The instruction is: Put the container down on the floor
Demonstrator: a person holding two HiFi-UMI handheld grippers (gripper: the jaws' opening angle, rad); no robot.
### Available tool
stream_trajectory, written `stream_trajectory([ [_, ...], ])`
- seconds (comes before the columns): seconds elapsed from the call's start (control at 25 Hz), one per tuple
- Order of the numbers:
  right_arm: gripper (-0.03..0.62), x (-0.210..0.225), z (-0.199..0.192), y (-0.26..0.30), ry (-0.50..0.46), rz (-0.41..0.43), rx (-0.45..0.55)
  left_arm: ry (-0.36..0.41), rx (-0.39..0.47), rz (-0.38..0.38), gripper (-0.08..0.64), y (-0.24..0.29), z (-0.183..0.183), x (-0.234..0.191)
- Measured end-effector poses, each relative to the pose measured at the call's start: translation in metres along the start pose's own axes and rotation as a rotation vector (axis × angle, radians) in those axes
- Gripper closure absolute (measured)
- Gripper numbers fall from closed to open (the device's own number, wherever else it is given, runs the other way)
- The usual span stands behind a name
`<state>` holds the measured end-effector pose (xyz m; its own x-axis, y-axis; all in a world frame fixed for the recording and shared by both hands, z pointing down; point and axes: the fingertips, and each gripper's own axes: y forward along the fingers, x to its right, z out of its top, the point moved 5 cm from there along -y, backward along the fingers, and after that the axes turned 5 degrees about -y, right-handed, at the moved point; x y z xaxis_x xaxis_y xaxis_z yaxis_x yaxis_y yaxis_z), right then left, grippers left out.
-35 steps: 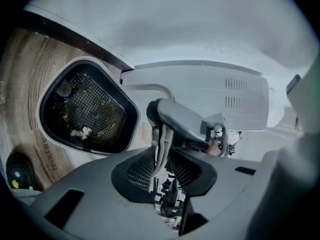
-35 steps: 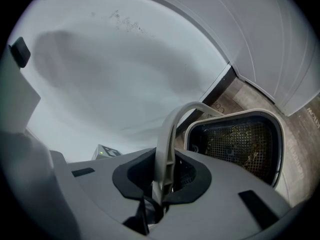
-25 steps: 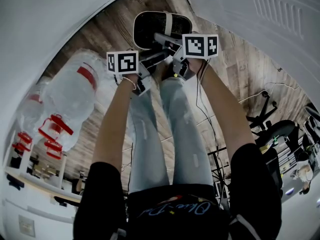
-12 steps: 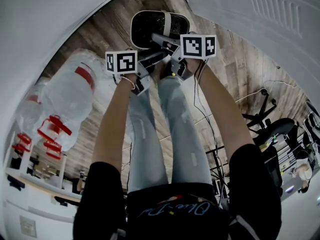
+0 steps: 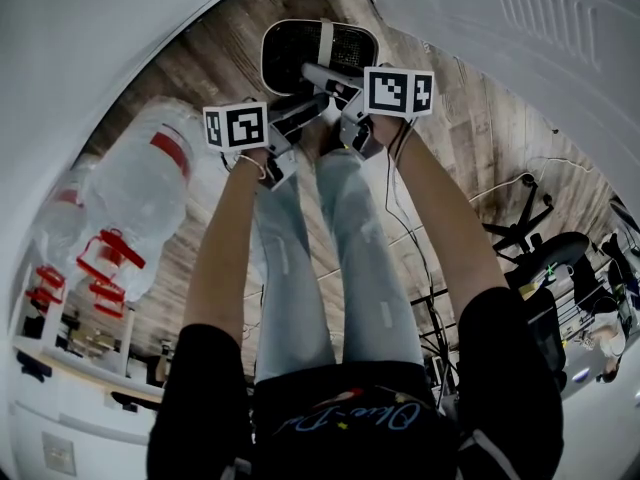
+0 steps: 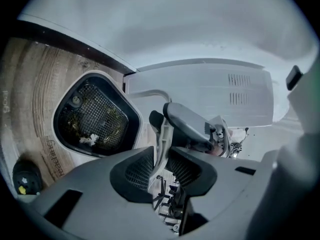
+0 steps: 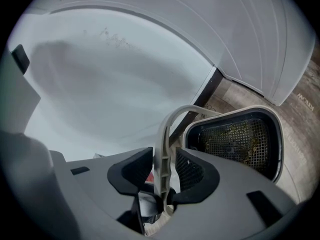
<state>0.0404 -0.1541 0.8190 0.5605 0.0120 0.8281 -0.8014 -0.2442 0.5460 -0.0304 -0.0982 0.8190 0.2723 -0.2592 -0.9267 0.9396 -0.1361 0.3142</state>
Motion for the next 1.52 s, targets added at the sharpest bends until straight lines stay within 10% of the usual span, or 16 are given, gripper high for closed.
stream_trajectory([
  [0.88, 0.469, -0.013, -0.011, -0.005, -0.089, -0.071, 0.005, 0.141, 0.255, 0.276, 0.469, -0.072, 0.020, -0.033],
  [1.24, 0.569, -0.016, -0.007, -0.016, -0.110, -0.113, 0.064, 0.207, 0.259, 0.361, 0.486, -0.084, 0.016, -0.036],
  [1.52, 0.591, -0.017, -0.010, -0.023, -0.113, -0.144, 0.081, 0.193, 0.301, 0.341, 0.535, -0.093, 0.015, -0.030],
])
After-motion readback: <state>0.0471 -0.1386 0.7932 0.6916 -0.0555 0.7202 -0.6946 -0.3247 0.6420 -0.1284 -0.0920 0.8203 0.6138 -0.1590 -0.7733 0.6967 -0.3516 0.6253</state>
